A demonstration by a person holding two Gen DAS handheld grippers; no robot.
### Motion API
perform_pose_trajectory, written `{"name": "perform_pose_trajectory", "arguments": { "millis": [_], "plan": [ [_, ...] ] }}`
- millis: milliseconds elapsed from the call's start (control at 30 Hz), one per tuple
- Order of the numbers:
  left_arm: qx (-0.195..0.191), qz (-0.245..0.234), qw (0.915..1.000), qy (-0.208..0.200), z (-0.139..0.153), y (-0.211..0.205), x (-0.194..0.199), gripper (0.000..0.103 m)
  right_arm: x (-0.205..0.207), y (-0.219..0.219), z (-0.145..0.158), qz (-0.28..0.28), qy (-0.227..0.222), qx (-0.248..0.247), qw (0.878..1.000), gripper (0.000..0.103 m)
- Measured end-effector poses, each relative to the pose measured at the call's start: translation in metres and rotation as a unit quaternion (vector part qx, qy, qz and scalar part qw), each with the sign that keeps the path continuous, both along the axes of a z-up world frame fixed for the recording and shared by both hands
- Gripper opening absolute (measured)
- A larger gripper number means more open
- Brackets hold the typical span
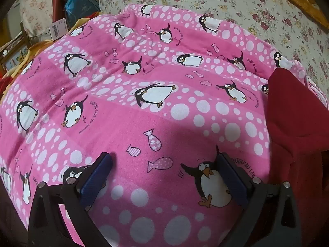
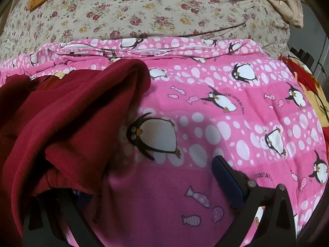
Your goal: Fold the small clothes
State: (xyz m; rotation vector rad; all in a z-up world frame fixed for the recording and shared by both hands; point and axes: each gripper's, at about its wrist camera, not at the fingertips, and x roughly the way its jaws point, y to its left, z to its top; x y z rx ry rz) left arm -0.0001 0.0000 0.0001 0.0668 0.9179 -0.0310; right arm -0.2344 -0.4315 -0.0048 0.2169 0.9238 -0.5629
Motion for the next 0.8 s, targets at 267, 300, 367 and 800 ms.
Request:
{"name": "perform_pose_trajectory", "arguments": {
  "millis": [267, 300, 367, 800],
  "plan": [
    [-0.001, 0.0, 1.0, 0.0, -0.0011, -0.0001, 0.001, 0.087, -0.0001, -0.0001, 0.0002, 0.0, 0.0, 0.0, 1.0, 0.103],
    [-0.001, 0.0, 1.0, 0.0, -0.0015, -0.0002, 0.0014, 0.087, 0.0, 0.0, 0.0, 0.0, 0.0, 0.0, 1.0, 0.103],
    [-0.001, 0.0, 1.0, 0.0, -0.0023, -0.0003, 0.0021, 0.087, 0.0001, 0.0001, 0.0, 0.0, 0.0, 0.0, 1.0, 0.103],
    [-0.003, 0.0, 1.0, 0.0, -0.007, -0.0012, 0.0069, 0.087, 0.0, 0.0, 0.0003, 0.0, 0.0, 0.0, 1.0, 0.103]
  ]
}}
